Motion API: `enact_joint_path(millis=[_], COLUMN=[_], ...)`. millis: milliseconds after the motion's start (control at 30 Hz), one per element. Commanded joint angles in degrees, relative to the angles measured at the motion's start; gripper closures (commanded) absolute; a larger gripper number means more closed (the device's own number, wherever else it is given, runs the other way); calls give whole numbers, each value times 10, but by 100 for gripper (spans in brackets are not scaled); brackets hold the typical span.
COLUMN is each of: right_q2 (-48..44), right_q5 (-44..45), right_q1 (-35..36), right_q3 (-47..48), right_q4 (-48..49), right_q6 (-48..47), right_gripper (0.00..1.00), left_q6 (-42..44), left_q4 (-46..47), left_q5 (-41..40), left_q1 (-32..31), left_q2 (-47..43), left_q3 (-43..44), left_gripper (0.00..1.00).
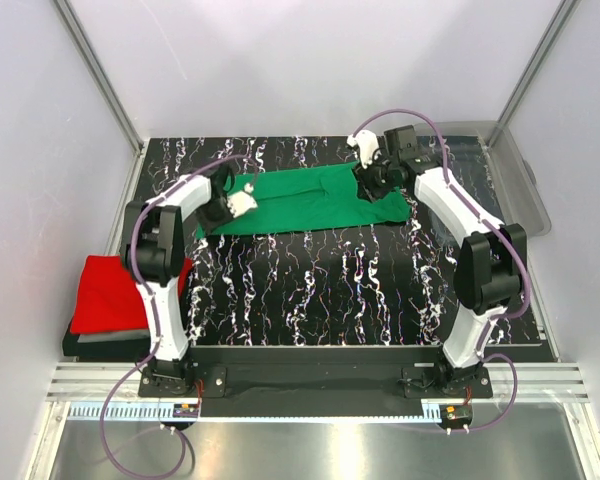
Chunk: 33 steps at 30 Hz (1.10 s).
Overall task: Fold and stack the t-shirts
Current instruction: Fold the tshirt
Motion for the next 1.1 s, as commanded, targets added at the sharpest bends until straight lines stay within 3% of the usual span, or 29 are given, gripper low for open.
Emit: enact_joint_path(millis=[0, 233, 400, 633, 1067], right_q2=[-51, -30, 21, 115, 286], right_q5=[17, 26, 76, 118, 134], right_q1=[5, 5, 4, 4, 9], right_q3=[-35, -57, -47, 36, 220], right_q4=[2, 3, 43, 14, -72], right_q6=[83, 131, 169, 157, 143], right_gripper=[61, 62, 62, 62, 64], left_q6=[11, -46, -126, -202, -211], left_q4=[-62, -190, -256, -283, -298], left_q5=[7, 49, 99, 173, 242], left_q1=[-43, -168, -259, -357, -486], left_q2=[-97, -261, -297, -270, -153], left_q3=[-72, -201, -247, -193, -83], left_gripper=[100, 100, 98, 97, 97])
